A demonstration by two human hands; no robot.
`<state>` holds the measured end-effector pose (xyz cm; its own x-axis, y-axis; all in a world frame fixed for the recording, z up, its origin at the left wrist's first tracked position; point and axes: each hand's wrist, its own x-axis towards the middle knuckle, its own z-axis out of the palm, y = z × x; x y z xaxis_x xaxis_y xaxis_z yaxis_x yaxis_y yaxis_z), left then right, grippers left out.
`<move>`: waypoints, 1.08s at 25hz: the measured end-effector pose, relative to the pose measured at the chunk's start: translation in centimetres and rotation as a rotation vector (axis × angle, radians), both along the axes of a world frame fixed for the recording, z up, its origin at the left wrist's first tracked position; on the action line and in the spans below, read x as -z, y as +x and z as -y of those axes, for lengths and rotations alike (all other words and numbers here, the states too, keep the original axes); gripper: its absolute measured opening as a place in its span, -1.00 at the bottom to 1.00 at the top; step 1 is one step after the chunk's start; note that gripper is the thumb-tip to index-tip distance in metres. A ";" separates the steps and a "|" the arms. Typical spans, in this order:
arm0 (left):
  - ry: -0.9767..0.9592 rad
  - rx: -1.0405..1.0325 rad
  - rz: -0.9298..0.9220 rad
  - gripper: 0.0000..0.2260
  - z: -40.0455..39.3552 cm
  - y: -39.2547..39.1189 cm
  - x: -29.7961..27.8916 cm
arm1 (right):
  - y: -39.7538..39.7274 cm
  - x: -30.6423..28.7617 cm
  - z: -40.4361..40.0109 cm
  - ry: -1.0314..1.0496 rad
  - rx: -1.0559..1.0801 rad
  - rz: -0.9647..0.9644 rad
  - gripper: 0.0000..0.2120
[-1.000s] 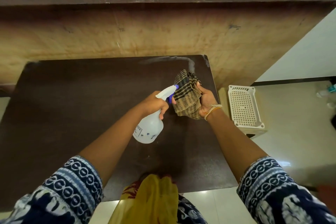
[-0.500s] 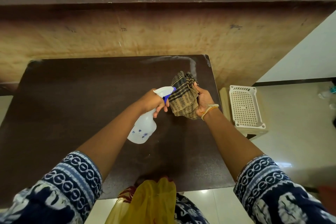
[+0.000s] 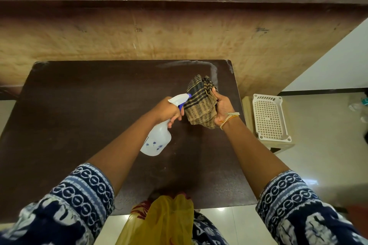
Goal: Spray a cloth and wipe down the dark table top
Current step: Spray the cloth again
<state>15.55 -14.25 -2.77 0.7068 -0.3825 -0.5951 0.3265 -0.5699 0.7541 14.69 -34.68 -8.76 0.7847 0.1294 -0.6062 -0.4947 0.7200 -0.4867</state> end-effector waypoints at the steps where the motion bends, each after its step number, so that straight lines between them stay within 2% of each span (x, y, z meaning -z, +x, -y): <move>1: -0.012 0.000 0.003 -0.75 0.0 0.0 0.0 | 0.0 -0.1 -0.1 0.000 -0.007 -0.001 -0.56; 3: -0.022 0.001 0.004 -0.73 -0.1 0.1 0.0 | 0.2 -0.3 -0.3 0.007 0.000 -0.007 -0.60; 8: 0.031 0.005 0.004 -0.84 -0.7 0.6 0.4 | 0.6 0.0 -0.9 0.013 -0.026 0.007 -0.57; 11: -0.048 -0.049 0.046 -0.74 -2.1 0.8 1.2 | 0.7 0.0 -1.5 0.024 -0.016 -0.012 -0.61; 13: -0.080 -0.129 0.117 -0.70 -3.6 0.7 2.3 | 0.9 0.2 -2.0 0.027 -0.003 -0.021 -0.60; 17: -0.063 -0.434 0.386 -0.59 -7.0 -0.2 4.5 | 1.2 1.1 -3.5 0.040 0.011 -0.041 -0.59; 19: -0.104 -0.521 0.507 -0.56 -8.5 -0.1 5.1 | 1.3 1.6 -4.2 0.035 -0.001 -0.059 -0.57; 23: -0.153 -0.583 0.657 -0.55 -11.4 1.6 5.9 | 1.6 2.4 -5.3 -0.015 -0.022 -0.098 -0.52; 27: -0.035 -0.566 0.659 -0.47 -13.6 3.1 7.0 | 1.8 2.5 -5.7 -0.026 -0.004 -0.112 -0.54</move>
<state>18.63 -0.63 -9.80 0.9927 0.1206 0.0077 0.0448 -0.4265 0.9034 16.47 -28.96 -11.28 0.7112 0.1153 -0.6935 -0.5501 0.7055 -0.4468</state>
